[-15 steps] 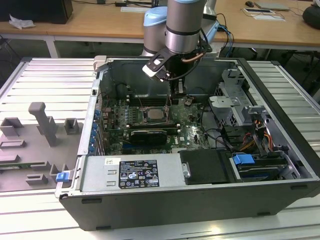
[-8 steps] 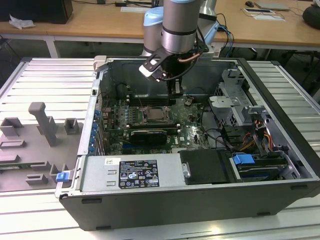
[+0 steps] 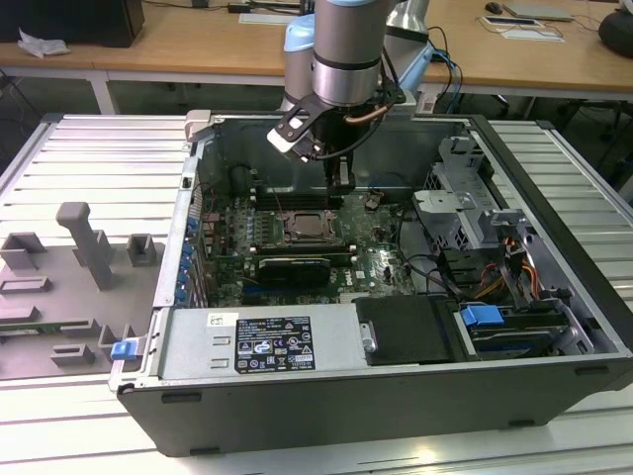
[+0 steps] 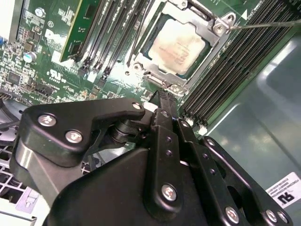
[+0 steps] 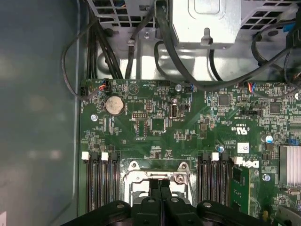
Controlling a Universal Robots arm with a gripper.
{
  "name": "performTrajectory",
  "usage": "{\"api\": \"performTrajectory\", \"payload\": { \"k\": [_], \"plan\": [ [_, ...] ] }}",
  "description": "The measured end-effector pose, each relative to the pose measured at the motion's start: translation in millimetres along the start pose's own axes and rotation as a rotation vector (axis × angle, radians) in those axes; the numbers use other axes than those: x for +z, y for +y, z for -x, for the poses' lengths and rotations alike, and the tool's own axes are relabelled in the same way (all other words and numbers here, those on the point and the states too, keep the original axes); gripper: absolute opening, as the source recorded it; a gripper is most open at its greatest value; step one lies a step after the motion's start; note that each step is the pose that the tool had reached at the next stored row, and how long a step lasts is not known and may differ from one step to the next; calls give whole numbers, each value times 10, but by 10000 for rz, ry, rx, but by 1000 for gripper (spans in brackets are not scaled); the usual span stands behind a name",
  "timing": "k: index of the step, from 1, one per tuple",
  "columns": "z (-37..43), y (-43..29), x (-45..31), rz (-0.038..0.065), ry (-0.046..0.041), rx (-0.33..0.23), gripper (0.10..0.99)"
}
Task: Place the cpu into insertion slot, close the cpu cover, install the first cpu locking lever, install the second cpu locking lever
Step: 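Close the cpu cover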
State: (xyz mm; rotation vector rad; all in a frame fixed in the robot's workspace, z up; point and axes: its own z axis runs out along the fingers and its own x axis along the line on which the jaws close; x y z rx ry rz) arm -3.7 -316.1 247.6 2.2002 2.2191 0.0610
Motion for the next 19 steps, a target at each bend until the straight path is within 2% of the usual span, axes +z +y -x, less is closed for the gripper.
{"api": "performTrajectory", "payload": {
  "k": [2, 3, 4, 10, 19],
  "plan": [
    [0, -49, 11, -1, 0, 0, 106],
    [0, -112, 23, -2, 0, 0, 106],
    [-1, -137, 24, -1, 2, -1, 106],
    [-1, -213, 23, -2, 1, 0, 106],
    [-1, -275, 35, -2, 1, 0, 106]
  ]
}}
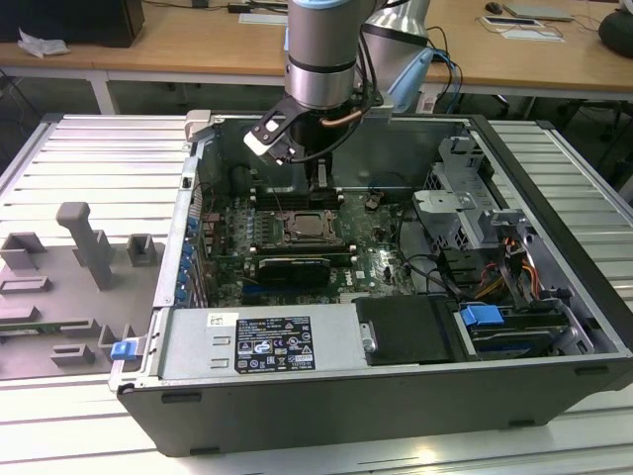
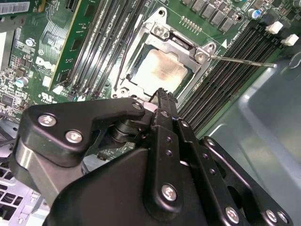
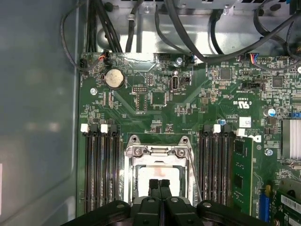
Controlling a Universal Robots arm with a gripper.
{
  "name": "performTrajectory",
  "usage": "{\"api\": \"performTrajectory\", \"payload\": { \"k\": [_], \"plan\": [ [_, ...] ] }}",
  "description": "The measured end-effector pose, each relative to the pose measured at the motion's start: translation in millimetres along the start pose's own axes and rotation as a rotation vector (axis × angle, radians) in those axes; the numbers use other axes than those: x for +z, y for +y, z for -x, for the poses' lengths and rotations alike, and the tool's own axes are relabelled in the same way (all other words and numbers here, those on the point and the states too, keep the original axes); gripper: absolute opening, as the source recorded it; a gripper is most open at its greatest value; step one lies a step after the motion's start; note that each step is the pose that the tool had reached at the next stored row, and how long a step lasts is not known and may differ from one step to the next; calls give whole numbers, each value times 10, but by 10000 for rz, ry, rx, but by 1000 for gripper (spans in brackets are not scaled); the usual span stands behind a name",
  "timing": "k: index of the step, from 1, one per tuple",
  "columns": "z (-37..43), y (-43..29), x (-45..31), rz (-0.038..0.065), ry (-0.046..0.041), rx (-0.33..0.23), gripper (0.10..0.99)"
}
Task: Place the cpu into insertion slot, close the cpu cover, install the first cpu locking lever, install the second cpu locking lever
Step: 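Close the cpu cover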
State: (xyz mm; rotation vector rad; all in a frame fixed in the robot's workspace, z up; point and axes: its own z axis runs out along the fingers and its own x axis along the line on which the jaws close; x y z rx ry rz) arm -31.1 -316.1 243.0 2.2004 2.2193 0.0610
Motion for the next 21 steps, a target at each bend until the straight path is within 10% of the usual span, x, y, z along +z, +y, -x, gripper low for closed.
{"api": "performTrajectory", "payload": {
  "k": [21],
  "plan": [
    [-1, -196, 55, 0, 0, -1, 106]
  ]
}}
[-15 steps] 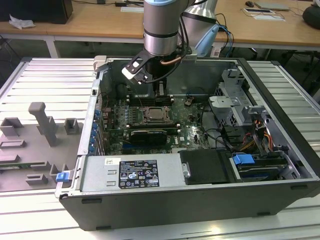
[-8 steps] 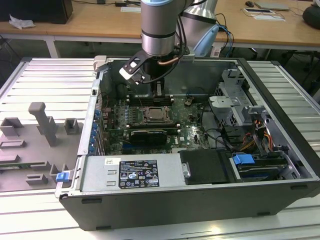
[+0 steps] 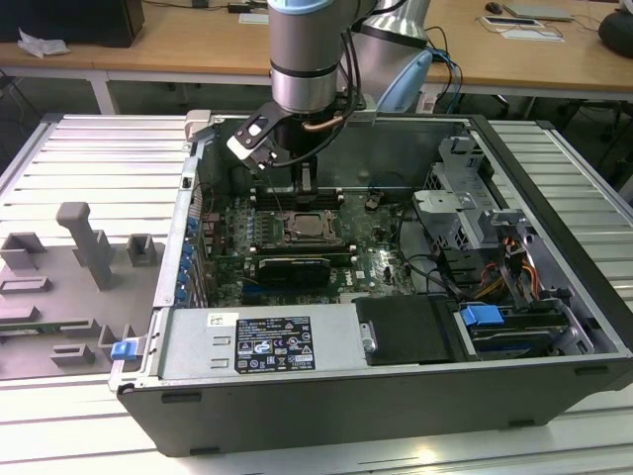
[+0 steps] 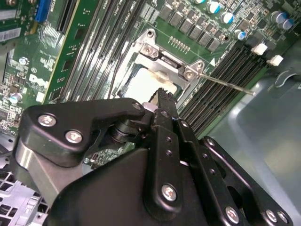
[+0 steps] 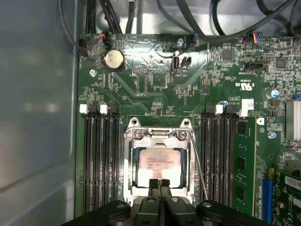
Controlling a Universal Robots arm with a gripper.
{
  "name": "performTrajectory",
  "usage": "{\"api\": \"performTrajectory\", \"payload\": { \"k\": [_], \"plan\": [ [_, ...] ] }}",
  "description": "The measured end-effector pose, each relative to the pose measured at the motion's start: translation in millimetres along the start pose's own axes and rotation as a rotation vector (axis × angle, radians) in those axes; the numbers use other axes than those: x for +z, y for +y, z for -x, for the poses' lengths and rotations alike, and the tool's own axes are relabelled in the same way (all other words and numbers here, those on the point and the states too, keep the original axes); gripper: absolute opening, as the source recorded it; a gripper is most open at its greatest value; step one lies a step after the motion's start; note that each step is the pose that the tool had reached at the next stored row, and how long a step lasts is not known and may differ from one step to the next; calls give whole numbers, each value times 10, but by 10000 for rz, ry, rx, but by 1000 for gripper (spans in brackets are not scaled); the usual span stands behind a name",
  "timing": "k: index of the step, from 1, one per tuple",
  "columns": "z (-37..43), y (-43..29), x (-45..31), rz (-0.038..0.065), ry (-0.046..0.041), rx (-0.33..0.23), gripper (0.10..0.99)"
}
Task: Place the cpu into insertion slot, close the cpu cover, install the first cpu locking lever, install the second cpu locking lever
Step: 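Close the cpu cover, then install the first cpu locking lever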
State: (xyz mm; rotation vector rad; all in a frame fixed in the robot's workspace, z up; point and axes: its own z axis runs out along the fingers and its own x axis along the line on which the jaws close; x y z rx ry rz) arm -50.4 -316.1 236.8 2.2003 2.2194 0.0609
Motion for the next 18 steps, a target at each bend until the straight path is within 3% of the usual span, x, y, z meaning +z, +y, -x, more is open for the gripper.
{"api": "performTrajectory", "payload": {
  "k": [4, 18],
  "plan": [
    [1, -7, 71, 0, 1, -2, 106],
    [2, -8, 116, 0, 2, -2, 106]
  ]
}}
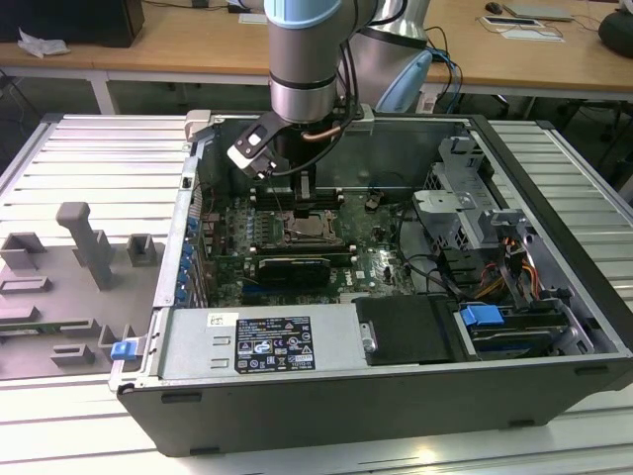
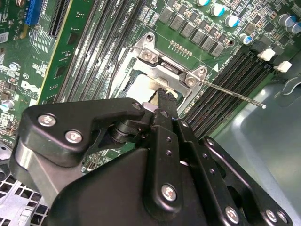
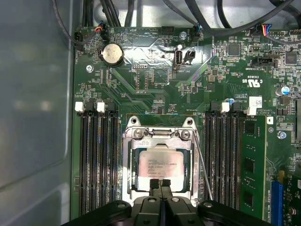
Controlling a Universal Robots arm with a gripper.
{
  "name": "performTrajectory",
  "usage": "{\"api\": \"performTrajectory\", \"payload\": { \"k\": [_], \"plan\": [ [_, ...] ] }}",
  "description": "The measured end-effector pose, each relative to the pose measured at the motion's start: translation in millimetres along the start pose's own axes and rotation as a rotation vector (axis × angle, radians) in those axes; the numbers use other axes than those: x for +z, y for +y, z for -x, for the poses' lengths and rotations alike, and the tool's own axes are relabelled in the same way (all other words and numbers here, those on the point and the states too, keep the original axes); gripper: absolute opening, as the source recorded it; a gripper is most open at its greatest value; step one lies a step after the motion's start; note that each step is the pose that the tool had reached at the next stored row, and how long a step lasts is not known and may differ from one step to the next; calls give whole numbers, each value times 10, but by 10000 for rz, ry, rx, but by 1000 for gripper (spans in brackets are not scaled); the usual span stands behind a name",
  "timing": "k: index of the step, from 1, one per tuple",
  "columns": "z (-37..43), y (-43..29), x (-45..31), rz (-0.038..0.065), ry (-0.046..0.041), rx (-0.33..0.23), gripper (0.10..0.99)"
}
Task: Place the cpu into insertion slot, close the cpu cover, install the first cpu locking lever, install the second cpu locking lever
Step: 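Install the first cpu locking lever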
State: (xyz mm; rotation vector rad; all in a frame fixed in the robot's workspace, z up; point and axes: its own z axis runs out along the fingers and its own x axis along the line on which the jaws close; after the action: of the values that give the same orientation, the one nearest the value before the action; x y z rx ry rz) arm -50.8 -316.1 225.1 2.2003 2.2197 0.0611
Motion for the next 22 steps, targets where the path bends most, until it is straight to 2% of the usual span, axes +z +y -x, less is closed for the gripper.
{"api": "performTrajectory", "payload": {
  "k": [7, 10, 13, 19, 22],
  "plan": [
    [0, 1, -17, 0, 1, 0, 106],
    [-1, 3, -59, 1, 1, 0, 106],
    [-4, 8, -210, 1, -3, 0, 106],
    [-7, 16, -397, 0, -4, -1, 106],
    [-12, 24, -604, 1, -4, -1, 106]
  ]
}}
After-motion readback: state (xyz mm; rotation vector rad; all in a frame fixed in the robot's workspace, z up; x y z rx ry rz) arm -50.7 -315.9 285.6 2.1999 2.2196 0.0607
